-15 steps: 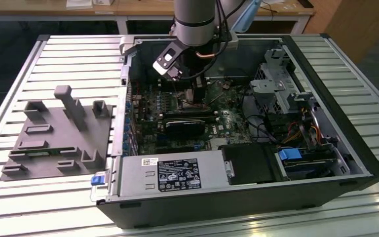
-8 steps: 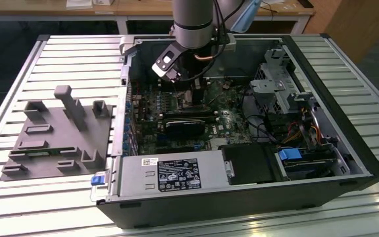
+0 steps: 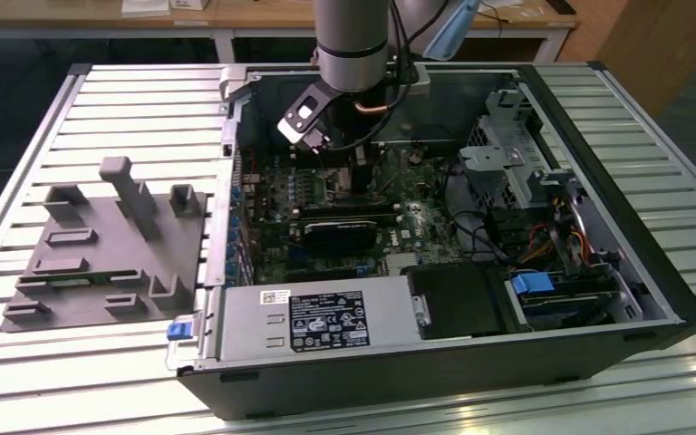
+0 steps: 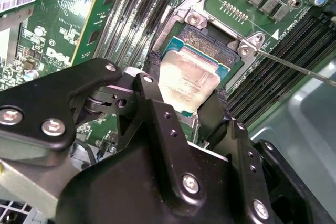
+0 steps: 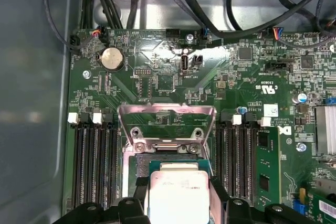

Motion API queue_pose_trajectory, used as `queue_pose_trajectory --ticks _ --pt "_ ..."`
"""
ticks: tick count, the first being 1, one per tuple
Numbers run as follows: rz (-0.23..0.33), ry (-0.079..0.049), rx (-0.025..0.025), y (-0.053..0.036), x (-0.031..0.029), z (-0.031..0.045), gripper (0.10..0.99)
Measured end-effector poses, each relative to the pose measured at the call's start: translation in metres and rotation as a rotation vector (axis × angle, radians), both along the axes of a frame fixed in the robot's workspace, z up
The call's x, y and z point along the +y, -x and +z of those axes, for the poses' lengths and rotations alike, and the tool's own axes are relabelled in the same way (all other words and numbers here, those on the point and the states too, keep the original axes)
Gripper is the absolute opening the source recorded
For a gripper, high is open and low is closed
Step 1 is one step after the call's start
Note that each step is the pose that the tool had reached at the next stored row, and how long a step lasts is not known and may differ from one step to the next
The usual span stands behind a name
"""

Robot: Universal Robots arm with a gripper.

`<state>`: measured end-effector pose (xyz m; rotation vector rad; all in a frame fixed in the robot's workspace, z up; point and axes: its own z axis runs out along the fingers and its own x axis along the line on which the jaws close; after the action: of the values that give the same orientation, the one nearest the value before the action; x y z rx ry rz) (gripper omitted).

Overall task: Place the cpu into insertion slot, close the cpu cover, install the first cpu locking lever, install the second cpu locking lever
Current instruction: 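Place the cpu into insertion slot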

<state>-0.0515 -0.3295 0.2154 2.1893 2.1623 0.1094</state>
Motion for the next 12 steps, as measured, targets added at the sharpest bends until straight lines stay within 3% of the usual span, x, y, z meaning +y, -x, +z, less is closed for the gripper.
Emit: queue_pose_trajectory --ticks 12 --pt "0.0 0.015 0.0001 0.0012 0.0045 -0.0082 0.537"
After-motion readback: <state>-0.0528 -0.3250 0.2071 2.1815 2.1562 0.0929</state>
